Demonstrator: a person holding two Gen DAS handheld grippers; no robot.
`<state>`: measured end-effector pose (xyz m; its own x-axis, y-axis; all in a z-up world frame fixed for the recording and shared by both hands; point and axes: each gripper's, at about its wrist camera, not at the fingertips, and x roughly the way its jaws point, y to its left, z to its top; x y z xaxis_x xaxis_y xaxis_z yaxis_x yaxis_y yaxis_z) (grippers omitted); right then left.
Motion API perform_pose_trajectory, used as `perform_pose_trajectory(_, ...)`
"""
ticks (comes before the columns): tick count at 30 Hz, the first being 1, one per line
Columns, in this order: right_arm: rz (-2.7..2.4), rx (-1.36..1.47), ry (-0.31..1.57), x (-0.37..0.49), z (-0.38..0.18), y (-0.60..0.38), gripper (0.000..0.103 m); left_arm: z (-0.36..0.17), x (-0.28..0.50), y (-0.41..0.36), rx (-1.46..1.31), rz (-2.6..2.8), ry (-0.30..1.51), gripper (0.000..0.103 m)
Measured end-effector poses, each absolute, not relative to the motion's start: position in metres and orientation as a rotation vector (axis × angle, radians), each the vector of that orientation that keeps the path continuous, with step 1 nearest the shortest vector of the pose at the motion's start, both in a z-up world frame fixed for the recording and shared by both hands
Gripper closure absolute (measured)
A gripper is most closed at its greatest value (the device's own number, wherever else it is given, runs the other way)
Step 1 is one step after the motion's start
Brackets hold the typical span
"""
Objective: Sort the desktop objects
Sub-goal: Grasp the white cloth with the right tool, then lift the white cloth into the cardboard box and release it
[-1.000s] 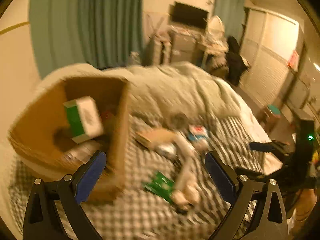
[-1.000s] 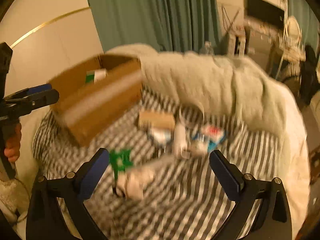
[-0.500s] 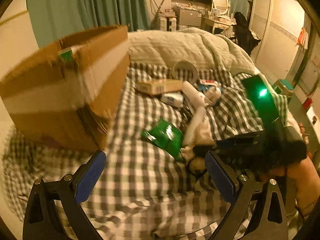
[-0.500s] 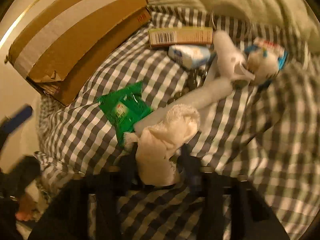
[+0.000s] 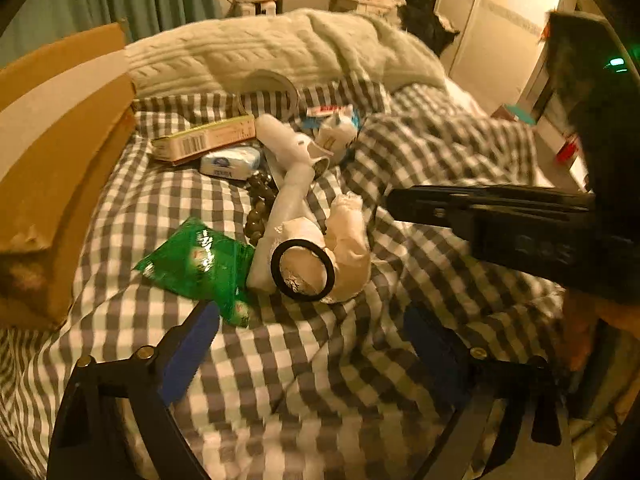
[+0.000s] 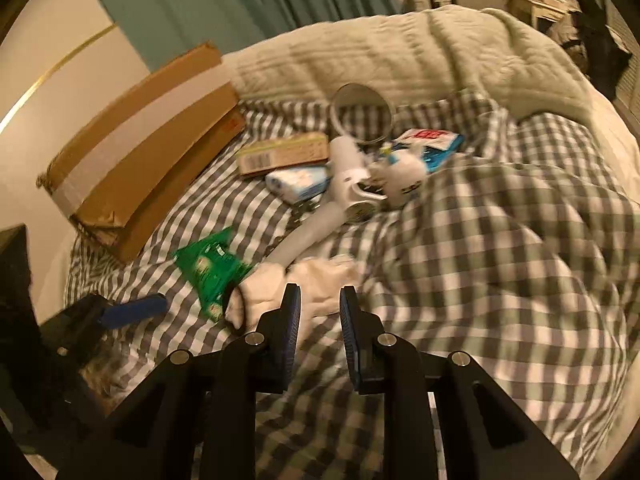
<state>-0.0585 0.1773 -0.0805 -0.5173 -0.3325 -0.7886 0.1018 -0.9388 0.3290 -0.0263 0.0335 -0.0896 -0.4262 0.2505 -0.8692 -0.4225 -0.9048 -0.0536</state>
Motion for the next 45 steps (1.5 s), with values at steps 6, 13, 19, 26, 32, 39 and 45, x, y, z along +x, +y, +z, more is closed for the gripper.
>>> perform_pose_trajectory(6, -2.491, 1.389, -0.394, -0.058, -0.090, 0.181, 0.067, -0.094, -0.035, 0.019, -1.414, 2.355, 0.126, 0.022)
perform_pose_trajectory(13, -2.377, 1.430, -0.583, -0.080, -0.109, 0.172, 0.044, -0.100, -0.041, 0.006, -1.456, 2.339, 0.018, 0.046)
perform_pose_trajectory(19, -2.306, 1.512, -0.602, -0.091, -0.133, 0.160, 0.094, -0.100, -0.042, 0.008, -1.438, 2.341, 0.018, 0.072)
perform_pose_trajectory(26, -2.458, 1.418, -0.542, -0.073, -0.112, 0.168, 0.095, -0.108, -0.044, 0.006, -1.465, 2.298, -0.021, 0.098)
perform_pose_trajectory(32, -2.531, 1.369, -0.496, -0.065, -0.098, 0.173, 0.095, -0.096, -0.034, 0.006, -1.379, 2.340, -0.017, 0.099)
perform_pose_trajectory(39, -2.583, 1.317, -0.433, -0.055, -0.076, 0.175, 0.095, -0.066, -0.031, -0.005, -1.341, 2.406, -0.062, 0.099)
perform_pose_trajectory(45, -2.608, 1.240, -0.352, -0.048, -0.028, 0.167, 0.095, -0.013, -0.035, -0.024, -1.245, 2.451, -0.159, 0.099)
